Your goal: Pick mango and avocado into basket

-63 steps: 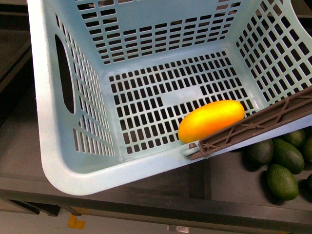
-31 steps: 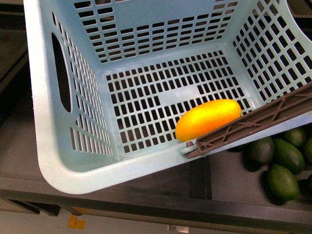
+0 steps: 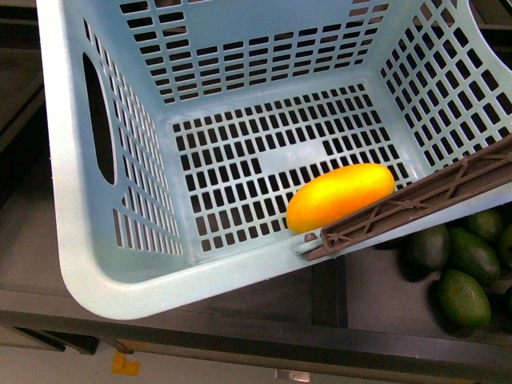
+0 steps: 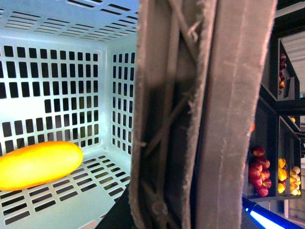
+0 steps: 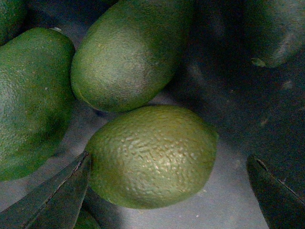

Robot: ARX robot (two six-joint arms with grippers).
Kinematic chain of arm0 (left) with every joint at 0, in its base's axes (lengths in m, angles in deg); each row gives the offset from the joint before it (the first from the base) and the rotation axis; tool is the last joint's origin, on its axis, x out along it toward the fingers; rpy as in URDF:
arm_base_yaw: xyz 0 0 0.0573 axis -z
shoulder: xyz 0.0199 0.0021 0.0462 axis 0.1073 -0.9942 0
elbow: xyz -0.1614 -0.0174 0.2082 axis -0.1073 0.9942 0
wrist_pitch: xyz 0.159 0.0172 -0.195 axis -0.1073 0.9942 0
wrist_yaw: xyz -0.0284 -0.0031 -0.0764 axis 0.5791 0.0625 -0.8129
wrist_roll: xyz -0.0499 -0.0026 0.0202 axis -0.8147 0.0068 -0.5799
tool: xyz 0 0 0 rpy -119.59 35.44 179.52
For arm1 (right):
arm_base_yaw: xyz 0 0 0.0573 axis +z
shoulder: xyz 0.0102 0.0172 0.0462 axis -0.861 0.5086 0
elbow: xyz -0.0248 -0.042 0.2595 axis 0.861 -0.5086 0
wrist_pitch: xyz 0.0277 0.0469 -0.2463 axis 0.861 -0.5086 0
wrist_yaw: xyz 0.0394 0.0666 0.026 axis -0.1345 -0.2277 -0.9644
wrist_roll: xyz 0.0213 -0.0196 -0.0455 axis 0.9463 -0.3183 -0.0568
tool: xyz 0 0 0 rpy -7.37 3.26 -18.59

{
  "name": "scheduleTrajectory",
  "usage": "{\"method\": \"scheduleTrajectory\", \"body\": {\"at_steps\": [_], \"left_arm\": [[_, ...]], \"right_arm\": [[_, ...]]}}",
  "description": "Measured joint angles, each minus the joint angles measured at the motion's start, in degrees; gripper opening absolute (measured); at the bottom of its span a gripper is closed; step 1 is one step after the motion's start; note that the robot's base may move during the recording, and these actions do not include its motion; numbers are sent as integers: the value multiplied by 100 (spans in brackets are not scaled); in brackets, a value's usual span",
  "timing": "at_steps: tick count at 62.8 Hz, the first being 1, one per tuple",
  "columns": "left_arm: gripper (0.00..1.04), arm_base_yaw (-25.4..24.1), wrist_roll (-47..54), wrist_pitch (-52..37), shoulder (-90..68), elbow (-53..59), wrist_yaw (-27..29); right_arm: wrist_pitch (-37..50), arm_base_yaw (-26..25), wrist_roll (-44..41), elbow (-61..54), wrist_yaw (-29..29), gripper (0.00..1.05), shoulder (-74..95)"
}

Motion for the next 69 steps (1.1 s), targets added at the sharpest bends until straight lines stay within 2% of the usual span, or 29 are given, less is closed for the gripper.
{"method": "scheduleTrajectory", "body": {"at_steps": [41,69], "left_arm": [[14,0,0,0,0,0,2],[14,0,0,0,0,0,2]], "right_arm": [[-68,199,662,907,31,96,964],[-9,234,931,1071,17,95,1145]]}}
